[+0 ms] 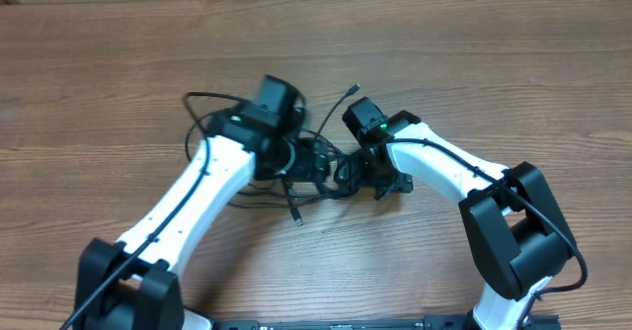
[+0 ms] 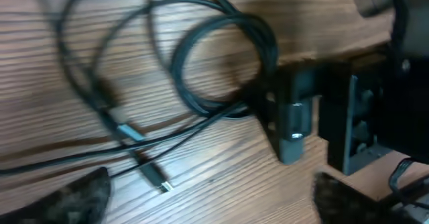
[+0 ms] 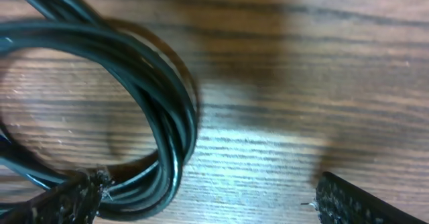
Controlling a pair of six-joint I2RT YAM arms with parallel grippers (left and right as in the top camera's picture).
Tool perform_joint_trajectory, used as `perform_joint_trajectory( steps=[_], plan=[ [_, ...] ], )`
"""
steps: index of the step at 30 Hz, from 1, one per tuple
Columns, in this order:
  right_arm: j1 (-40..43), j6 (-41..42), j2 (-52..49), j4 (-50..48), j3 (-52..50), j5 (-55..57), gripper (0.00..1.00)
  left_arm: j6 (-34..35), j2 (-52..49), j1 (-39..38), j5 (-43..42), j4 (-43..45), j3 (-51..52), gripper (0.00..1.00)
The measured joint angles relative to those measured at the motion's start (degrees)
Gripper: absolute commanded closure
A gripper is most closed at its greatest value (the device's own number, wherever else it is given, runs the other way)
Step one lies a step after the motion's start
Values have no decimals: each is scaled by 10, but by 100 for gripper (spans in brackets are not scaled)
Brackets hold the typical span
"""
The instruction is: Untangle cables
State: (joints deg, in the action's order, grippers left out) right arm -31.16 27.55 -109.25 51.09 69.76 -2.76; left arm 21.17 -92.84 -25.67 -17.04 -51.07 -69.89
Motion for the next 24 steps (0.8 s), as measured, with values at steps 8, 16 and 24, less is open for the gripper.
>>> perform_joint_trajectory(
  steps=[8,16,24],
  plan=[
    [6,5,0,-24,-4,7,0,17,-61,-43,4,70,0,0],
    [11,7,0,-26,-14,45,0,59,-105,-42,-24,96,-2,0],
    [20,10,0,-24,-16,57,0,59,-134,-38,-60,107,-15,1]
  ],
)
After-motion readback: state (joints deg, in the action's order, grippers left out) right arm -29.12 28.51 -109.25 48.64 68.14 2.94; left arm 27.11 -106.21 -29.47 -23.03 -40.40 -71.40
